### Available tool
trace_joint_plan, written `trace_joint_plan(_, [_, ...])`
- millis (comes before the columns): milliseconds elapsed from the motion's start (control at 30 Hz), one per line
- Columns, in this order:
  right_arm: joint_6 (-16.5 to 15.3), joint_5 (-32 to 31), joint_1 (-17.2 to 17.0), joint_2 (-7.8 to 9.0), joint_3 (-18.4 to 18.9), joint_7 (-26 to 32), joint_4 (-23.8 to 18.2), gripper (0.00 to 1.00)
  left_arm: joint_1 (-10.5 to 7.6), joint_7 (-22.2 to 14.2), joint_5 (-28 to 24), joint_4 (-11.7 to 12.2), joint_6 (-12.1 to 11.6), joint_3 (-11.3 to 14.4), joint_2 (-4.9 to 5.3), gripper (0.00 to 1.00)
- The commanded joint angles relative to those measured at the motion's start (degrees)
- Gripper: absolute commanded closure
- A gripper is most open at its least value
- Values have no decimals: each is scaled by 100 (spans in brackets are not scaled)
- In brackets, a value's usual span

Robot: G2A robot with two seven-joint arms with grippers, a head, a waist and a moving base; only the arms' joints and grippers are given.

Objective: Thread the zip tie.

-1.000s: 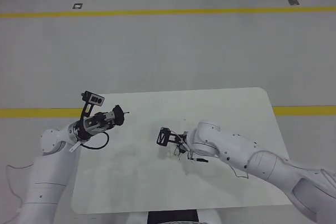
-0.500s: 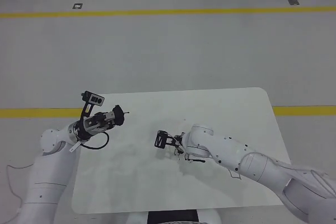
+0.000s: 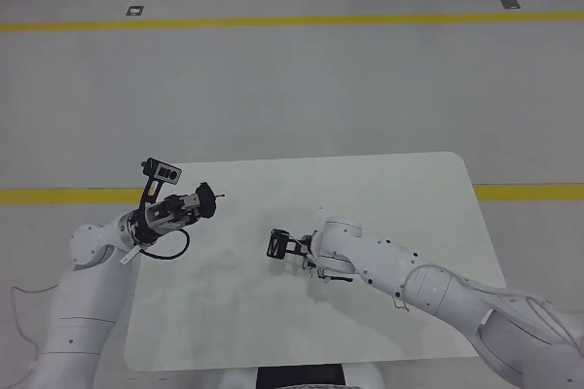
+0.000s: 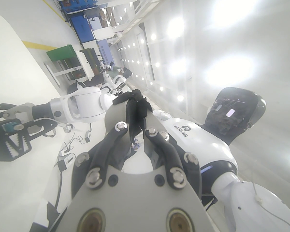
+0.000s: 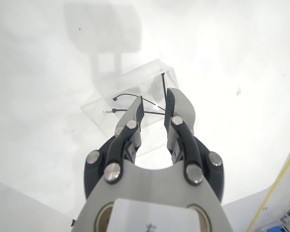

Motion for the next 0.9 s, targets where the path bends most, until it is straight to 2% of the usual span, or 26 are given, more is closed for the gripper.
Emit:
trace_joint_plan(0, [23,-116,-20,-34,-3,42,13,78,0,0,0,0,0,0,0,100])
trace_joint_plan(300, [-93,-235,-118,-196,78,174,241,75,0,0,0,0,0,0,0,100])
trace_joint_plan(500, [-214,-182,-150,-286,182,257,362,79,0,0,0,0,0,0,0,100])
trace_joint_plan(667, [-353,-130,-186,-310,298,305,360,82,0,0,0,0,0,0,0,100])
trace_joint_plan(867, [-423,-269,-251,-278,458,422,208,78,0,0,0,0,0,0,0,100])
